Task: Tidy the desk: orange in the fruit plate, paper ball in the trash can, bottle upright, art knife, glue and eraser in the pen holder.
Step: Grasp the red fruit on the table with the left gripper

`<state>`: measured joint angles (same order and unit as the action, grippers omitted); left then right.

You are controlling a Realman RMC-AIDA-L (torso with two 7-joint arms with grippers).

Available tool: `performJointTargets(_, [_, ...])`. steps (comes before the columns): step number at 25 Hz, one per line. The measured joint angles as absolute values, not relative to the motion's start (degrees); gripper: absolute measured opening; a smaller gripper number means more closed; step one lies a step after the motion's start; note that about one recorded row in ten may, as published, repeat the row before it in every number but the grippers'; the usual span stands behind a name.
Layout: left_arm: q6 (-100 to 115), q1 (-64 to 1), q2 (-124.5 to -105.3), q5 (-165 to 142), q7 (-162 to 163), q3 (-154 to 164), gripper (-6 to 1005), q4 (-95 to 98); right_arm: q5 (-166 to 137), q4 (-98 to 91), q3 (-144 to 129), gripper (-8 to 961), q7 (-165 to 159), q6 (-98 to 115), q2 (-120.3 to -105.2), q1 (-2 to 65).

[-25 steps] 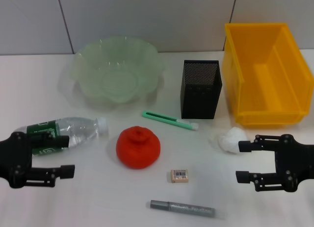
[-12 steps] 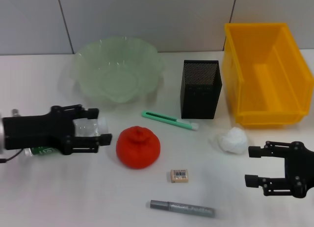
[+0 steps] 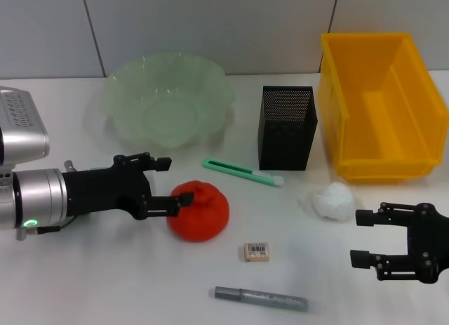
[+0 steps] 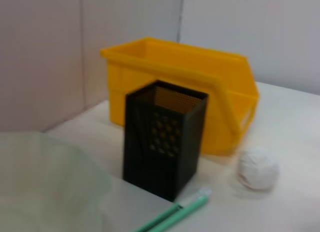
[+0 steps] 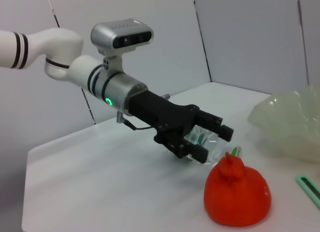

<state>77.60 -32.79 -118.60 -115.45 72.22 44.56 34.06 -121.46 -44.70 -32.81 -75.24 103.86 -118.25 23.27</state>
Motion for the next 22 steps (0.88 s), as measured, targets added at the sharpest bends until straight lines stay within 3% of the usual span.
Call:
performJointTargets(8, [75.7,-32.7,-118.53,-111.6,67.1,44.8,811,30.9,-121.5,-45.0,-32.8,757,-75.8,103.8,-118.38,24.2])
performJointTargets(22, [68.7,-38.7,-119.08,-110.5,56.8,44.9,804,17.6,-121.9,-45.2,-33.3,757,-77.1,103.5,-118.37,24.8])
